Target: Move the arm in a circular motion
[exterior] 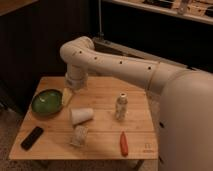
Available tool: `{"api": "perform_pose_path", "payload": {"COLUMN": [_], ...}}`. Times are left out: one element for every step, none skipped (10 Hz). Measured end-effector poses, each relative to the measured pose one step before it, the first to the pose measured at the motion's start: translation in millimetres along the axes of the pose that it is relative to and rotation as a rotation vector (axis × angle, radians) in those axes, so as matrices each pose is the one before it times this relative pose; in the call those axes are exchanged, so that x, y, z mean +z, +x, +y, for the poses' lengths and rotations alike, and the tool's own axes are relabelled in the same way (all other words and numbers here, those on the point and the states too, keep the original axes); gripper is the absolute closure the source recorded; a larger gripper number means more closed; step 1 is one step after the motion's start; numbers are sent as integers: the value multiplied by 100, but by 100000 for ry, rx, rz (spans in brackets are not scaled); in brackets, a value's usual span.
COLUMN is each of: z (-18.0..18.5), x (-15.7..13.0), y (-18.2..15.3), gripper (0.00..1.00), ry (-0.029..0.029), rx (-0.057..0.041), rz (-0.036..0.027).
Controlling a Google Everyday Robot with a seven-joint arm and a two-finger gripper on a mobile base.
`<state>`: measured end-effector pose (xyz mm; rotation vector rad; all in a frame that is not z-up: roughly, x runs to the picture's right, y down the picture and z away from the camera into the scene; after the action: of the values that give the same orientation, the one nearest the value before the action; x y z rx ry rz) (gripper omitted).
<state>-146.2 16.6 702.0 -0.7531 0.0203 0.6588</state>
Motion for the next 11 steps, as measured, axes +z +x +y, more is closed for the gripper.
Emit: {"api": "perform_pose_path", "payload": {"z": [-1922, -1828, -3219, -1905, -1694, -2178, -1590, -692, -780, -390, -189], "x": [-215, -193, -269, -140, -40, -131, -244, -210, -516, -547, -445], "y": [-302, -102, -260, -402, -208, 213, 995, 837, 1940, 2431, 1652], "gripper": [20, 20, 20, 20, 20, 20, 20, 20, 20, 20, 20], "ry": [2007, 1268, 2371, 1176, 14, -369, 48, 265, 1008, 1640, 1537], "rx": [839, 970, 1578, 617, 274, 1309, 2415, 1352, 2845, 2436, 1547], "rz": [-1036, -594, -1359, -959, -169, -749, -674, -970, -2045, -2377, -1861]}}
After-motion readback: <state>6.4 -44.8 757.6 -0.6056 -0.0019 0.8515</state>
